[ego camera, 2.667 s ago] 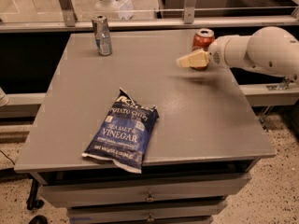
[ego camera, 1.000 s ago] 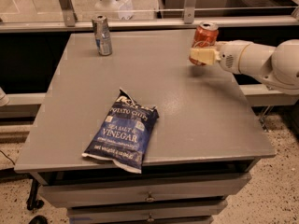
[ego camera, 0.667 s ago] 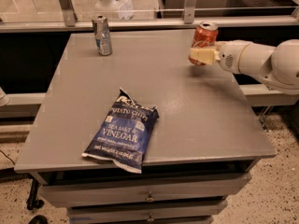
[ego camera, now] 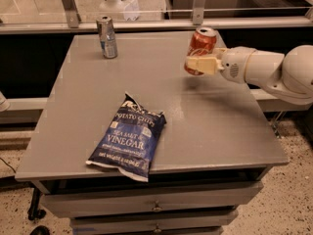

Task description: Move coke can near blue chip bag

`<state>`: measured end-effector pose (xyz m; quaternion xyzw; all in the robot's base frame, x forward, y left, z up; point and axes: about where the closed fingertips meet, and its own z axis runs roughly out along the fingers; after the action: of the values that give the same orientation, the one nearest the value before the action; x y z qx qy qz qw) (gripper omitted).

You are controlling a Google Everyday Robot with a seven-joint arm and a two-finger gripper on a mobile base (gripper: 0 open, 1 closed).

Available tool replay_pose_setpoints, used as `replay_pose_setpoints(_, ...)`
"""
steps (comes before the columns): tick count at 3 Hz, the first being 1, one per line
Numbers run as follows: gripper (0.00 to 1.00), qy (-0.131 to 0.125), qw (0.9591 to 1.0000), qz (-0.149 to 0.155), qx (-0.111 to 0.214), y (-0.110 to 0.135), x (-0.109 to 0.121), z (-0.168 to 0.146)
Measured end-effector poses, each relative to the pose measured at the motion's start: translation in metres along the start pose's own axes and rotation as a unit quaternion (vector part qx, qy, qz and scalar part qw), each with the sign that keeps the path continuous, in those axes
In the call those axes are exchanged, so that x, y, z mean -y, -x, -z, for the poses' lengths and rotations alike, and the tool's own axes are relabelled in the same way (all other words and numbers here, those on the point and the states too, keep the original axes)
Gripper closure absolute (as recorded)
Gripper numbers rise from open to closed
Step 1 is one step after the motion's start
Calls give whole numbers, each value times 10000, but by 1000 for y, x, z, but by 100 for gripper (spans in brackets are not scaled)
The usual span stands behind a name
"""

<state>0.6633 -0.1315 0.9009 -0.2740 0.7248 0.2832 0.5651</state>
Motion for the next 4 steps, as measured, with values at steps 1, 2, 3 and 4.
replay_pose_setpoints(1,100,472,9989,31,-71,-20,-42,4)
replay_pose_setpoints(2,100,879,9960,36,-157,-52,-77,9)
replay_pose_setpoints(3,100,1213,9924,89,-166,-63,-104,13)
replay_pose_setpoints(4,100,1567,9875,121,-157,-65,-132,17)
